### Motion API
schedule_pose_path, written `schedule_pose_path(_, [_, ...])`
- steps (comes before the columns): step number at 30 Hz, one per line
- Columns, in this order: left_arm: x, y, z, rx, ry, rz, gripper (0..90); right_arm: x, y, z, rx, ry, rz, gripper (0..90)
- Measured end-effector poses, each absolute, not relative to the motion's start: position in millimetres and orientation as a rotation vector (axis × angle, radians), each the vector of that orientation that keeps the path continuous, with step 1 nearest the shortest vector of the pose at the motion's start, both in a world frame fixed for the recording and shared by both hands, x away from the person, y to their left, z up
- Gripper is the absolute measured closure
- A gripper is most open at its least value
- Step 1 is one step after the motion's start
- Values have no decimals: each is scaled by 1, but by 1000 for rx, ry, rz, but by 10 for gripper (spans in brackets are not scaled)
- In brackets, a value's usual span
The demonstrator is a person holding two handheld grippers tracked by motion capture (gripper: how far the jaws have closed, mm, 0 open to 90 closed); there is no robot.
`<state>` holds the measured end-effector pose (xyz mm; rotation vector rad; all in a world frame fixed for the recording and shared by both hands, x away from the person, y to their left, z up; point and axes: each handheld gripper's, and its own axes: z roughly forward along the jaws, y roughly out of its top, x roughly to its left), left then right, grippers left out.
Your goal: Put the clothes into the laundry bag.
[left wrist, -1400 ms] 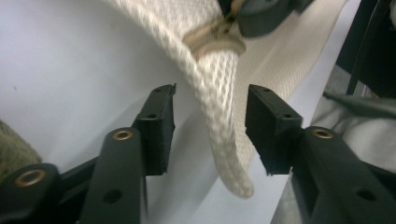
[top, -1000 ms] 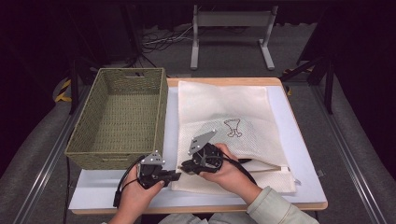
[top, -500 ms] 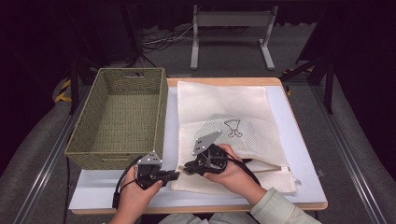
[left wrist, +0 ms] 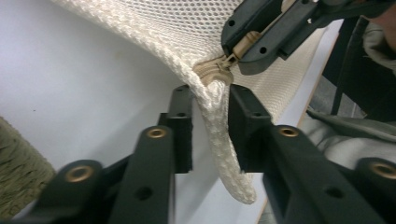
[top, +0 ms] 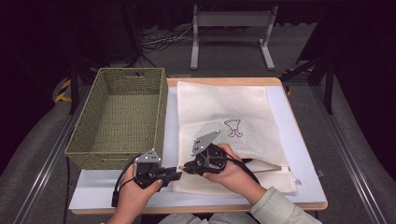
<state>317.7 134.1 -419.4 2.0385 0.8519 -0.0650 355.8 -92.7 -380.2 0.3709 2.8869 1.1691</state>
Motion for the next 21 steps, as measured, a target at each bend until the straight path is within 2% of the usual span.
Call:
schedule_pose_path(2, [317,134,-419,2037,864,-67,836,356,-92,-381,368,2890,1162,814])
schedule_pose_path(5, [316,134,-417,2030,880,-57,861,357,-93,-380,372,2888,1168,814])
schedule_pose_path(9, [316,138,-418,1986,912,-103,868,356,-95,-379,377,2879,1185,814])
schedule_pose_path(21, [313,138,-415,1993,883,-72,870,352,-101,-379,350,2874,1164,814])
